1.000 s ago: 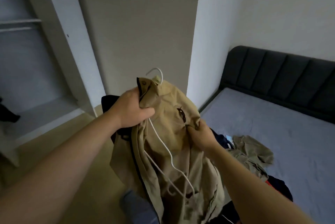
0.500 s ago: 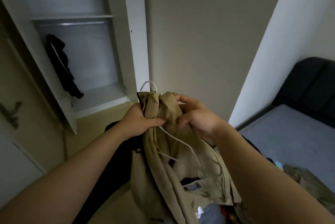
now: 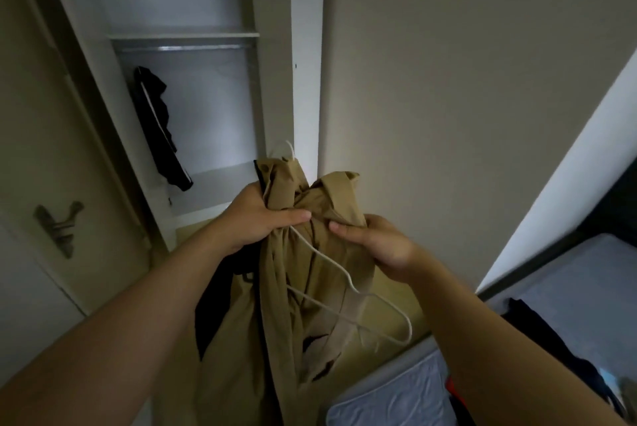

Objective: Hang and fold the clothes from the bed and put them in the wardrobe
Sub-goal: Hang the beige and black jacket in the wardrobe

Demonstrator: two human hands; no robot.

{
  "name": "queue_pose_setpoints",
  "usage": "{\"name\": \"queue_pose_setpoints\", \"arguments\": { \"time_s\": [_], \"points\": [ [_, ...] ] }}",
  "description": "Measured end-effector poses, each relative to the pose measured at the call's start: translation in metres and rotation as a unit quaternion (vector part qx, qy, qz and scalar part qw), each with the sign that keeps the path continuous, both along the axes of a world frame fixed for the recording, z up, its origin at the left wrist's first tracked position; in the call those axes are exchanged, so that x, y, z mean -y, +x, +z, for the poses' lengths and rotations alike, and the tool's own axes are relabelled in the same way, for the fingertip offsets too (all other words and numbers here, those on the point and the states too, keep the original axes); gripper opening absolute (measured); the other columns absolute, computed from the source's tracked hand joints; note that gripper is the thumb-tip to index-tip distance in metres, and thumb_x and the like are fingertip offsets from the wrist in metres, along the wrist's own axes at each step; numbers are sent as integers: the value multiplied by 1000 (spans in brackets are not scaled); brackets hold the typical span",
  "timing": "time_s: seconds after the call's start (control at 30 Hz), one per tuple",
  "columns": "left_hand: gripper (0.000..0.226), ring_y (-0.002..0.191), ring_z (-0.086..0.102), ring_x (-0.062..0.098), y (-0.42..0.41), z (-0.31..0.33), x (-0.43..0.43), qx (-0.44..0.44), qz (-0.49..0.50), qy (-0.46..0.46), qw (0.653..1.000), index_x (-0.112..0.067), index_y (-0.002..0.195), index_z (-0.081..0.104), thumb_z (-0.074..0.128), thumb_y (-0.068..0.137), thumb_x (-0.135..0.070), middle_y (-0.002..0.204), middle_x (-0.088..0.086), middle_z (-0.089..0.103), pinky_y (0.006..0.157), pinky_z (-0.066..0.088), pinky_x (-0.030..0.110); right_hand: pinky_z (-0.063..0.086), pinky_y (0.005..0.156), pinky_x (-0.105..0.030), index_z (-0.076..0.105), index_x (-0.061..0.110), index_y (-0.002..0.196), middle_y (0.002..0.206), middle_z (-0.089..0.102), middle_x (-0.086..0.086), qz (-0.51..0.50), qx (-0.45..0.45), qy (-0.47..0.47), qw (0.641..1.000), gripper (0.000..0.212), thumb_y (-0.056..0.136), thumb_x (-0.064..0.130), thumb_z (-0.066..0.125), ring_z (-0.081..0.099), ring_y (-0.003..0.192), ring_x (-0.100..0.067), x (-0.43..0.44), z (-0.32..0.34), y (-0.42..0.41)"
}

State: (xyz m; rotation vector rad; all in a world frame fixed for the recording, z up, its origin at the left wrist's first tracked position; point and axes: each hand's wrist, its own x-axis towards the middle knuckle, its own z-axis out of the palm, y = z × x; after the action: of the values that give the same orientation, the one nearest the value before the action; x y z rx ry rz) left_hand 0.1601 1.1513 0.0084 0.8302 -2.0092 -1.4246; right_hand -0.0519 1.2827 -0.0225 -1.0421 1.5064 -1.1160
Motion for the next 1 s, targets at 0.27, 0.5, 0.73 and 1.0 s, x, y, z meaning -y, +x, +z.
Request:
{"name": "queue_pose_setpoints", "arguments": {
  "time_s": [0.27, 0.5, 0.73, 1.0],
  "points": [
    [33, 81, 64, -16, 14, -9, 103, -34, 184, -45, 981, -44, 99, 65, 84, 72, -48, 88, -29, 71, 63, 49, 7, 57, 62, -24, 72, 24, 98, 81, 77, 10, -171, -58, -45, 983, 43, 66, 48, 87, 74, 73, -9, 100, 11, -40],
    [21, 76, 53, -9, -20, -14, 184, 47, 292, -172, 940, -45, 87, 57, 75, 82, -54, 84, -29, 58, 60, 40, 17, 44, 49, -13, 68, 28, 84, 72, 71, 13, -221, -170, -89, 956, 26, 78, 52, 77, 66, 65, -4, 184, 21, -71],
    [40, 83, 64, 19, -89, -20, 246, 162, 304, -228, 911, -23, 108, 66, 70, 85, -55, 93, -5, 69, 73, 54, 35, 52, 59, -24, 68, 25, 88, 75, 71, 6, -130, -168, -167, 963, 25, 86, 50, 70, 69, 69, -11, 281, 30, -63],
    [12, 83, 65, -4, -99, -21, 360, 16, 293, -125, 948, -31, 93, 70, 70, 89, -42, 88, -15, 72, 72, 51, 22, 55, 89, -38, 73, 10, 94, 93, 73, -6, 192, -166, -52, 966, 65, 83, 72, 60, 69, 92, -20, 376, 5, -63]
  ]
}}
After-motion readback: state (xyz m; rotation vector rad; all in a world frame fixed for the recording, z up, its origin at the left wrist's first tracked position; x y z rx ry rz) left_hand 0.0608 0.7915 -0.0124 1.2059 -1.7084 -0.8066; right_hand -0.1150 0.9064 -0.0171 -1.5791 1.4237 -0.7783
